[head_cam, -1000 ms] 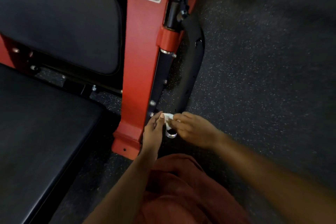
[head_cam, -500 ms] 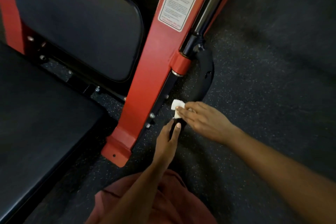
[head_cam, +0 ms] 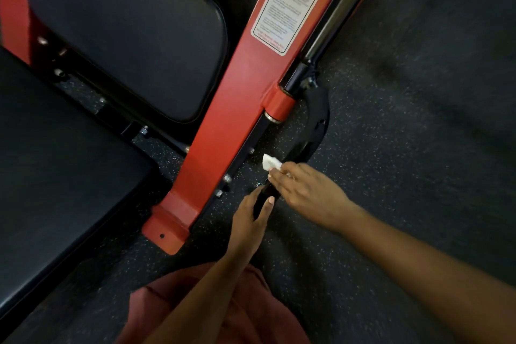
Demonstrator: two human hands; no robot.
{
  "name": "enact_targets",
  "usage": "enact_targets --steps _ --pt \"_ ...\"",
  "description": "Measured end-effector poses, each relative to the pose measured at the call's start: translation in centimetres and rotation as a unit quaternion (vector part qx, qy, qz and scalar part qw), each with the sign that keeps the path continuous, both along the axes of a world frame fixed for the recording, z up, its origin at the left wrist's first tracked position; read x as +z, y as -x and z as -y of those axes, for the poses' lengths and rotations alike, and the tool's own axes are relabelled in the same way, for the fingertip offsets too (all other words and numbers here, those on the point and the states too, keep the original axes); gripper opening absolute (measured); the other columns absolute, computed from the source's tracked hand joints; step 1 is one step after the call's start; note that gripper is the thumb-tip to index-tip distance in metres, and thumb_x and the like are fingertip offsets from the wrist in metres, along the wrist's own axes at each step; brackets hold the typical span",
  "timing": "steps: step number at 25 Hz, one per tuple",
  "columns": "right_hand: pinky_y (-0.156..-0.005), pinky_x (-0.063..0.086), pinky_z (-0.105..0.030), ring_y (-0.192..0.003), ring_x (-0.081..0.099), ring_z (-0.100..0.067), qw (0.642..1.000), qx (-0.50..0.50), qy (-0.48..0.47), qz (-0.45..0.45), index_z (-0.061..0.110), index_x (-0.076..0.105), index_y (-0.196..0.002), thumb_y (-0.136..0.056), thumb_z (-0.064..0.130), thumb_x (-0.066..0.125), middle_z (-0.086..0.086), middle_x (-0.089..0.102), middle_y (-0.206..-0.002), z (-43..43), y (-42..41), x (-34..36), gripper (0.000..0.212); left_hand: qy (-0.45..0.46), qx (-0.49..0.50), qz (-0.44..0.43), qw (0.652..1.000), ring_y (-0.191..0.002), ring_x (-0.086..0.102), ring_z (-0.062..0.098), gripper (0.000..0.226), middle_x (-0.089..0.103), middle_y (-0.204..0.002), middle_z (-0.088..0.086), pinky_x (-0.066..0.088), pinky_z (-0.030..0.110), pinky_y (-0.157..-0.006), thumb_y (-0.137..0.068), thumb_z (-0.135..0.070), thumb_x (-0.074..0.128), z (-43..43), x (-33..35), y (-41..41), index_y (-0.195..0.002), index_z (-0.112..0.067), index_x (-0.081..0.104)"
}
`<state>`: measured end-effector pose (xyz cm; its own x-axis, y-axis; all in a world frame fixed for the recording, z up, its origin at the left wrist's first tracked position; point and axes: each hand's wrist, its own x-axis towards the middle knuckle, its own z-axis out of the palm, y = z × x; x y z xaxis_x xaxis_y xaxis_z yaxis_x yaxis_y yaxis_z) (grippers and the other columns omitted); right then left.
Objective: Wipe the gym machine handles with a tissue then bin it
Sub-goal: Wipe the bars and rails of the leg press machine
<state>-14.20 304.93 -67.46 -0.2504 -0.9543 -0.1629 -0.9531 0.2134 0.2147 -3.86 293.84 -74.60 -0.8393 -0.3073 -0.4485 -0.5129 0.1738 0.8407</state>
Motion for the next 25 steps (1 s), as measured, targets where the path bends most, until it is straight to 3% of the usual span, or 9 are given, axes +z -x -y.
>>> enact_targets --steps 2,4,6,9,11,13,18,21,25 --pt "-0.067 0.05 -0.027 -0.092 0.06 -0.018 0.999 0.003 0.015 -0.049 0.01 0.069 -0.105 -0.074 0.012 0.054 -0.002 0.069 -0.101 0.0 3.0 1.9 0.035 0.002 -0.003 0.004 1.0 -0.104 0.042 -0.002 0.038 0.048 -0.111 -0.012 0.027 -0.008 -0.074 -0.095 -0.026 0.049 0.0 0.4 0.0 -0.131 -0.015 0.049" --pt "-0.068 0.049 -0.028 -0.092 0.059 -0.02 0.996 -0.029 0.037 -0.074 0.01 0.069 -0.101 -0.078 0.009 0.039 -0.001 0.069 -0.096 0.1 4.8 2.9 0.038 0.001 -0.01 0.007 1.0 -0.103 0.042 -0.002 0.038 0.051 -0.114 -0.009 0.029 -0.003 -0.072 -0.095 -0.027 0.047 0.1 0.5 0.1 -0.132 -0.016 0.048" --pt "-0.067 0.049 -0.027 -0.091 0.059 -0.019 0.995 -0.05 0.055 -0.069 0.008 0.069 -0.101 -0.076 0.01 0.046 -0.002 0.069 -0.095 0.3 3.8 2.0 0.034 -0.002 -0.019 0.007 1.0 -0.104 0.042 -0.001 0.039 0.052 -0.116 -0.008 0.028 0.003 -0.075 -0.096 -0.028 0.047 0.3 0.4 0.2 -0.133 -0.017 0.047" --pt "-0.069 0.05 -0.024 -0.093 0.058 -0.017 0.998 -0.06 -0.006 -0.011 0.009 0.067 -0.108 -0.073 0.018 0.059 -0.002 0.068 -0.104 0.8 -0.2 -0.4 0.037 -0.004 -0.035 0.003 0.999 -0.108 0.041 -0.002 0.041 0.048 -0.117 -0.012 0.028 0.006 -0.081 -0.096 -0.028 0.047 0.5 0.2 0.0 -0.135 -0.018 0.045" --pt "-0.07 0.051 -0.025 -0.094 0.059 -0.017 0.999 -0.043 -0.017 0.007 0.009 0.067 -0.108 -0.079 0.015 0.051 -0.002 0.068 -0.104 0.9 -0.6 -0.4 0.034 -0.007 -0.047 0.009 0.999 -0.11 0.041 -0.002 0.041 0.046 -0.116 -0.013 0.03 0.006 -0.081 -0.096 -0.028 0.046 0.7 0.3 0.0 -0.136 -0.018 0.044" --pt "-0.067 0.05 -0.026 -0.091 0.06 -0.018 1.0 -0.016 0.009 -0.019 0.01 0.07 -0.103 -0.078 0.01 0.04 -0.002 0.07 -0.097 0.5 1.4 1.1 0.039 -0.004 -0.053 0.014 0.999 -0.116 0.046 0.005 0.041 0.051 -0.123 -0.009 0.03 0.011 -0.086 -0.095 -0.03 0.046 1.0 0.3 0.3 -0.134 -0.017 0.045" --pt "-0.069 0.054 -0.032 -0.092 0.062 -0.025 0.996 0.016 0.033 -0.084 0.009 0.07 -0.101 -0.068 0.011 0.06 -0.004 0.07 -0.1 -0.3 9.0 6.5 0.034 -0.052 -0.031 -0.023 0.998 -0.118 0.05 0.005 0.043 0.055 -0.128 -0.007 0.039 0.023 -0.099 -0.093 -0.038 0.048 0.3 2.9 4.0 -0.133 -0.023 0.047" --pt "-0.071 0.054 -0.032 -0.096 0.059 -0.026 0.996 -0.009 0.056 -0.072 0.006 0.068 -0.106 -0.064 0.009 0.072 -0.007 0.068 -0.109 -0.2 9.9 6.2 0.042 -0.056 -0.041 -0.048 0.996 -0.112 0.049 0.003 0.043 0.054 -0.122 -0.011 0.037 0.019 -0.094 -0.093 -0.039 0.048 -0.8 4.7 6.4 -0.133 -0.022 0.046" --pt "-0.074 0.053 -0.033 -0.102 0.04 -0.024 0.994 -0.034 0.101 -0.011 0.002 0.061 -0.117 -0.072 0.001 0.055 -0.009 0.063 -0.119 -2.2 7.1 4.4 0.045 -0.044 -0.018 -0.049 0.998 -0.106 0.052 0.003 0.041 0.057 -0.116 -0.009 0.038 0.013 -0.083 -0.092 -0.037 0.051 -1.1 4.7 6.7 -0.13 -0.022 0.049"
